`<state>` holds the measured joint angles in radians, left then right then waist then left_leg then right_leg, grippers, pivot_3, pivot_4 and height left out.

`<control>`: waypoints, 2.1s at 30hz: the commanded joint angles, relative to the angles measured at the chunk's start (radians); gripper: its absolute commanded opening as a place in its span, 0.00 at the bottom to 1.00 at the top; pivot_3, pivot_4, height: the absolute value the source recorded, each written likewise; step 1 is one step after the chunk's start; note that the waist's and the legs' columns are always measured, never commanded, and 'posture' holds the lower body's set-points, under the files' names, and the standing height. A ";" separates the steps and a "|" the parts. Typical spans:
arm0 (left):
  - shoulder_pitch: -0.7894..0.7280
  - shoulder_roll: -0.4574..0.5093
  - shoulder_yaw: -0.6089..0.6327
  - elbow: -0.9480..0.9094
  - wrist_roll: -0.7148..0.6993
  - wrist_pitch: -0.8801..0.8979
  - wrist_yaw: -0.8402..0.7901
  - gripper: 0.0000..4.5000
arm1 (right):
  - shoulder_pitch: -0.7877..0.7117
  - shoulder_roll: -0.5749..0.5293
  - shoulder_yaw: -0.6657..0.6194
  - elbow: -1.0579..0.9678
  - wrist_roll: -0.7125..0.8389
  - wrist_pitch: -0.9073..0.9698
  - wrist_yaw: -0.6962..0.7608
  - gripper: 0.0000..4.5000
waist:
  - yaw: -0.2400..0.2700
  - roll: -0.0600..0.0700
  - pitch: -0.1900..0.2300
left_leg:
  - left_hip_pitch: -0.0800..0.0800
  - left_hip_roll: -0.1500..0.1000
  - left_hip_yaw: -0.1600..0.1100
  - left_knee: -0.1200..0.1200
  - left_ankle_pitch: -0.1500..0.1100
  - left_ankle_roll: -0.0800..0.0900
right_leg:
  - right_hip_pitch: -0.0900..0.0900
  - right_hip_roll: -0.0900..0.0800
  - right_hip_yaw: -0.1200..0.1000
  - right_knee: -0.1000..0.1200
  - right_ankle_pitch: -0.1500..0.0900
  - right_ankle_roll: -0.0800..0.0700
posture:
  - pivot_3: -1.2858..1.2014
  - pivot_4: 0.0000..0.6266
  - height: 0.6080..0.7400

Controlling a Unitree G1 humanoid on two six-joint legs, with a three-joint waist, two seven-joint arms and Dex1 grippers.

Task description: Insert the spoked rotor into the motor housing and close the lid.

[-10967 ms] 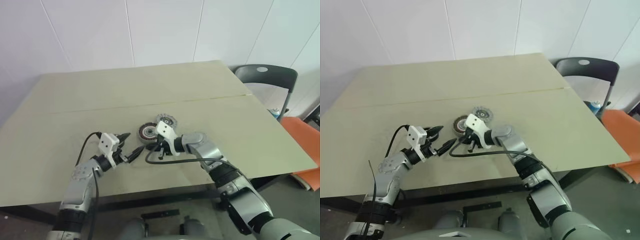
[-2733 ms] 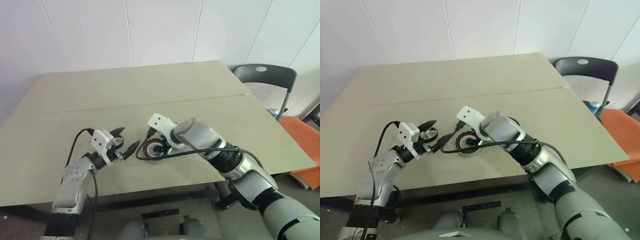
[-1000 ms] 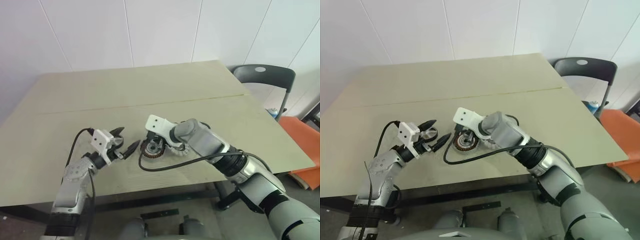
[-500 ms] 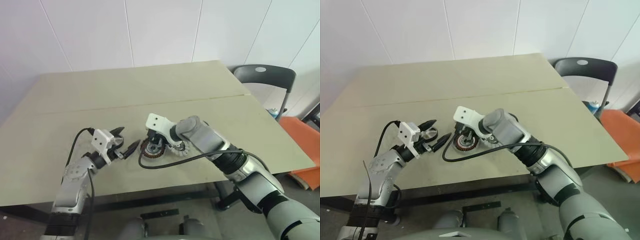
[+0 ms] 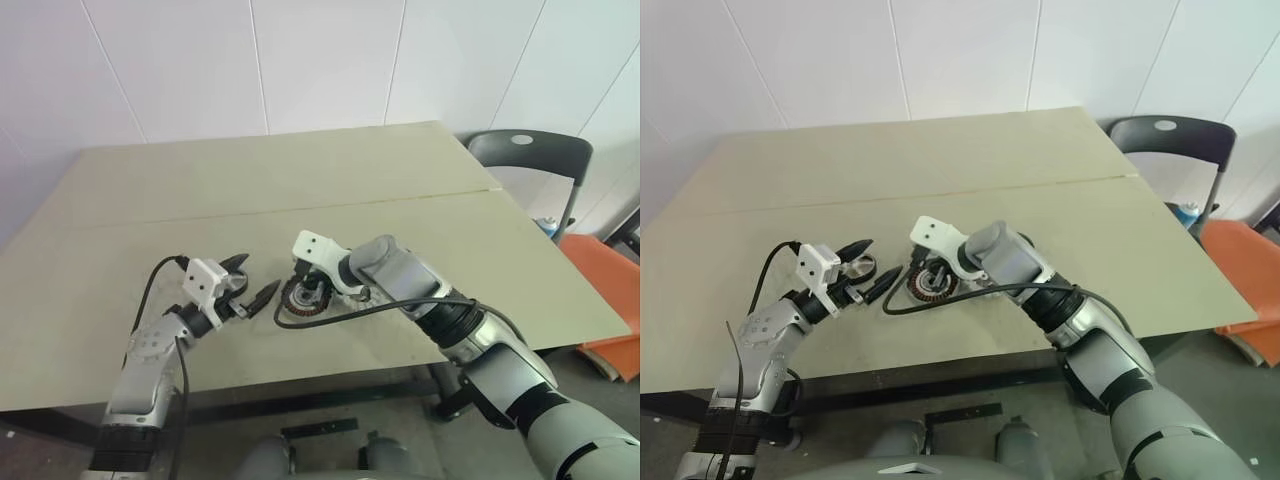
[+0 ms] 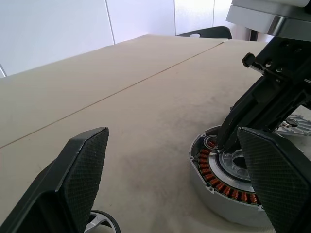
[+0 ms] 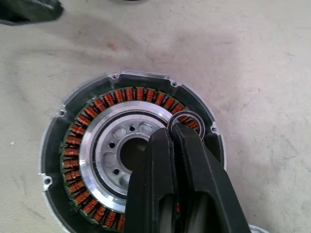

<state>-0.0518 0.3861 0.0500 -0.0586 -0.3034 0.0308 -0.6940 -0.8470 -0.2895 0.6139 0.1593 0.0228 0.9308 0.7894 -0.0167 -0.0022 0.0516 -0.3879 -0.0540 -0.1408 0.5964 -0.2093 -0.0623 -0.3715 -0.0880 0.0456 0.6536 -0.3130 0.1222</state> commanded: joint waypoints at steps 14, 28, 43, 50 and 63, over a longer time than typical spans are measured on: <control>-0.017 -0.001 0.001 -0.015 0.006 -0.019 -0.001 1.00 | -0.032 -0.083 -0.026 -0.137 0.070 -0.003 0.215 0.01 | -0.003 0.000 0.000 | 0.000 0.000 0.000 0.000 0.000 0.000 | 0.000 0.000 0.000 0.000 0.000 0.000 | 0.52 0.00 1.00; 0.004 -0.003 0.012 -0.018 0.006 -0.034 0.008 1.00 | -0.035 -0.055 0.000 0.002 0.009 -0.125 0.180 0.01 | 0.001 0.000 0.000 | 0.000 0.000 0.000 0.000 0.000 0.000 | 0.000 0.000 0.000 0.000 0.000 0.000 | 0.52 0.00 1.00; 0.008 -0.006 0.010 -0.018 0.003 -0.031 0.011 1.00 | -0.025 -0.048 -0.008 -0.013 0.013 -0.067 0.244 0.01 | 0.000 0.000 0.000 | 0.000 0.000 0.000 0.000 0.000 0.000 | 0.000 0.000 0.000 0.000 0.000 0.000 | 0.52 0.00 1.00; 0.008 -0.007 0.010 -0.021 0.004 -0.033 0.014 1.00 | -0.022 -0.043 -0.007 -0.003 -0.002 -0.079 0.236 0.01 | 0.000 0.000 0.000 | 0.000 0.000 0.000 0.000 0.000 0.000 | 0.000 0.000 0.000 0.000 0.000 0.000 | 0.52 0.00 1.00; 0.009 -0.005 0.007 -0.040 0.002 -0.025 0.022 1.00 | 0.005 -0.047 0.000 0.020 0.002 -0.026 0.238 0.01 | 0.000 0.000 0.000 | 0.000 0.000 0.000 0.000 0.000 0.000 | 0.000 0.000 0.000 0.000 0.000 0.000 | 0.52 0.00 1.00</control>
<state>-0.0393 0.3800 0.0509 -0.0609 -0.2931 0.0135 -0.6747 -0.8471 -0.3368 0.6115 0.1638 0.0203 0.8857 1.0230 -0.0166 -0.0024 0.0515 -0.3880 -0.0540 -0.1408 0.5963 -0.2093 -0.0623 -0.3714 -0.0880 0.0456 0.6536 -0.3129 0.1225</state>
